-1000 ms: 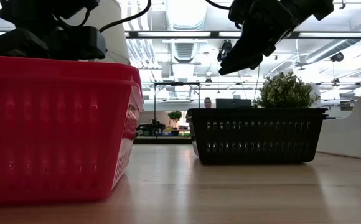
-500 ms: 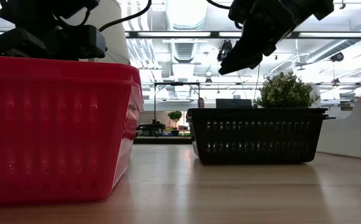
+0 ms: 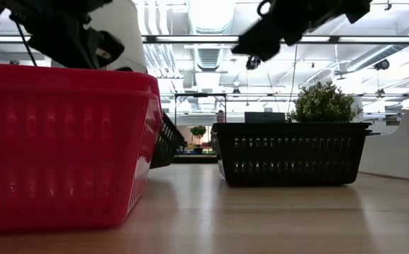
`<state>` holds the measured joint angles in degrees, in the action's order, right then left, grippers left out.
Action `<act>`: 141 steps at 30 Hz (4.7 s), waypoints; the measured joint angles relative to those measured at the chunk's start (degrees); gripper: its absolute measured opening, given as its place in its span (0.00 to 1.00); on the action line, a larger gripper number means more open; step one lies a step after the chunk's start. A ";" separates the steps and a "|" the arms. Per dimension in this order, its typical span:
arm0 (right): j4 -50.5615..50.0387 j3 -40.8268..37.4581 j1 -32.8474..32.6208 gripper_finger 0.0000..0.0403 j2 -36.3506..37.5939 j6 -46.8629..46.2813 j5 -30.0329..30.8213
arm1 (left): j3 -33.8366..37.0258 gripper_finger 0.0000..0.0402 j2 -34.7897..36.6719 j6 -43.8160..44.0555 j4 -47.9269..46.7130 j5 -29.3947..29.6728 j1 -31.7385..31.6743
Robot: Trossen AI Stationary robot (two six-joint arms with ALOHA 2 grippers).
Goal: Stack baskets by color
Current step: Stack the black bin on top of the bottom black bins
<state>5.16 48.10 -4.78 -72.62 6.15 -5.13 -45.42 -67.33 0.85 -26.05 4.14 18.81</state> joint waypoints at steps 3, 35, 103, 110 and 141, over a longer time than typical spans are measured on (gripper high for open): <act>5.12 0.02 0.21 0.48 -1.25 2.50 -1.91 | -0.99 0.00 0.75 -2.34 0.13 0.00 0.00; 0.30 27.81 2.59 0.35 -38.41 12.91 -17.09 | -1.21 0.00 0.83 -6.23 0.20 0.26 -0.04; -83.41 51.83 -14.48 0.02 -21.32 -26.06 22.40 | 4.73 0.41 17.14 -19.58 14.97 33.97 -0.07; -93.92 64.45 -16.68 0.02 -32.54 -29.71 22.62 | 4.75 0.41 17.12 -19.20 15.15 36.83 -0.07; -92.92 77.62 -20.22 0.02 -51.47 -35.95 18.65 | 6.80 0.41 17.10 -17.21 15.07 36.81 -0.04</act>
<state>-87.76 125.72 -24.99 -124.09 -29.80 13.52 -38.62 -50.24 -16.36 -10.98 40.95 18.76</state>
